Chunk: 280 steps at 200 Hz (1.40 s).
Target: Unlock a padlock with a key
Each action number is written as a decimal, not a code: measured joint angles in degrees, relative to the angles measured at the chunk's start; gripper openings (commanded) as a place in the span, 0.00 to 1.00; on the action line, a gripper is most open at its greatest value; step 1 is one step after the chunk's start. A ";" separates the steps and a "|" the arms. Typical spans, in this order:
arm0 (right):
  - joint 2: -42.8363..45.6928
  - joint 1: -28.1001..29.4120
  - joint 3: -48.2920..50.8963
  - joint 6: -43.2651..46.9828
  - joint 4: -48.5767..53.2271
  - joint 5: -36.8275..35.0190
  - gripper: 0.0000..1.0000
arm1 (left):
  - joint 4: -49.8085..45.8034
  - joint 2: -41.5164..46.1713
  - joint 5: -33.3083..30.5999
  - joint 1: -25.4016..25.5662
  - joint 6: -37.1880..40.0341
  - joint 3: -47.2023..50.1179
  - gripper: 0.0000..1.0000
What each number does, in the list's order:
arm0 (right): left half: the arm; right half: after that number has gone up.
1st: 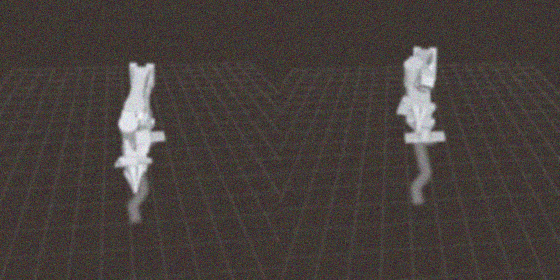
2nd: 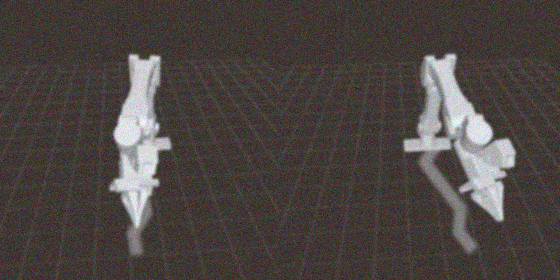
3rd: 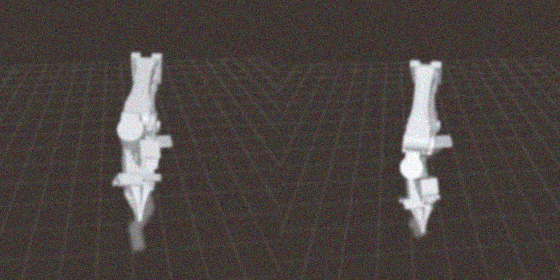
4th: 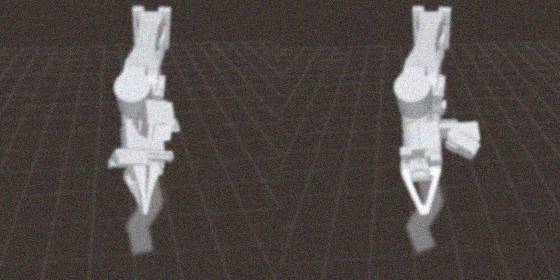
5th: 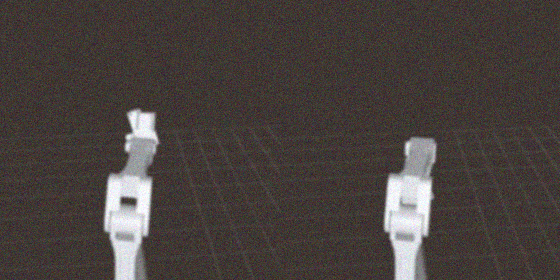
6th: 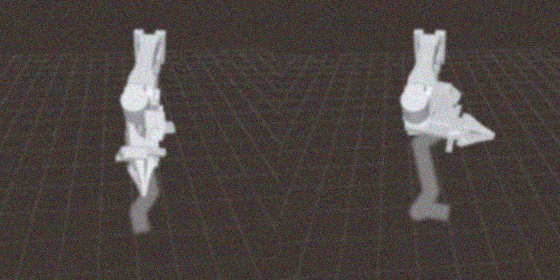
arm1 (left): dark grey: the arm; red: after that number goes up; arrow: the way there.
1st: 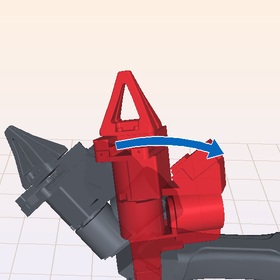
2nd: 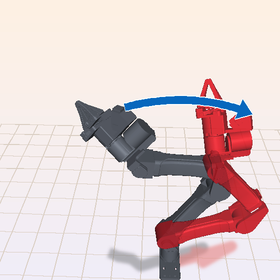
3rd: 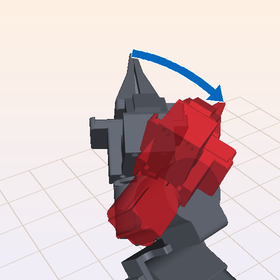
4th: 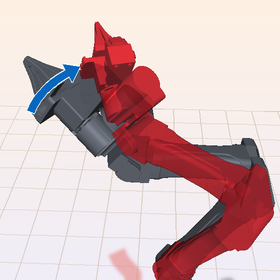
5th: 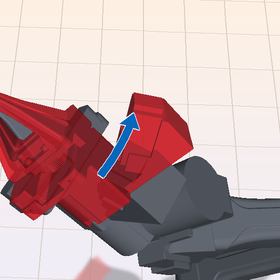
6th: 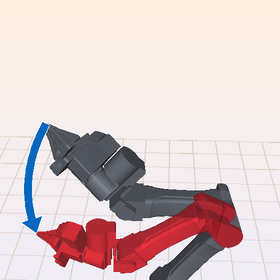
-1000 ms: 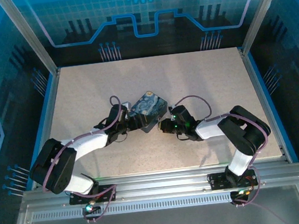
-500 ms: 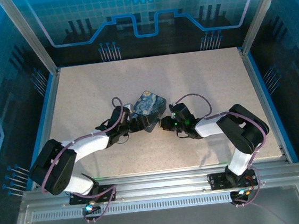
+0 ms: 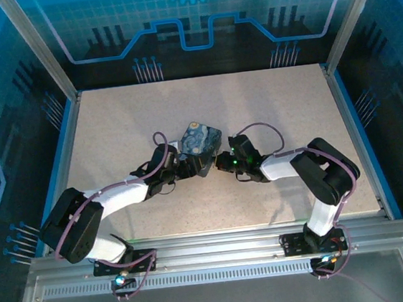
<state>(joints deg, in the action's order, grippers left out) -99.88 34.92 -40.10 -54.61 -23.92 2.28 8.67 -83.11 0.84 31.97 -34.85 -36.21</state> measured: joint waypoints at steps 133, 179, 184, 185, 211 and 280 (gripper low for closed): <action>6.40 -3.17 1.75 4.81 4.39 -3.37 0.00 | -0.20 1.33 1.70 -2.69 0.28 1.29 0.74; 16.57 -2.64 2.49 13.22 12.87 0.96 0.00 | -0.63 1.05 4.17 -8.90 1.75 1.01 0.76; 17.35 -2.43 2.49 13.90 13.90 1.57 0.00 | -0.63 0.98 4.44 -9.42 1.99 0.90 0.77; 17.59 -2.27 2.49 14.10 14.21 1.68 0.00 | -0.63 0.98 4.46 -9.51 1.99 0.90 0.77; 20.15 0.44 2.34 16.59 19.17 5.07 0.00 | -0.68 1.01 5.60 -11.19 3.02 0.85 0.82; 14.73 2.82 1.33 16.63 21.42 14.97 0.00 | -0.90 15.32 6.32 -12.92 4.00 4.15 0.97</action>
<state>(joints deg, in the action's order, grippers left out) -85.14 37.74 -38.76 -37.98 -2.50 17.26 7.77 -67.79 7.16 19.05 -30.85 -32.05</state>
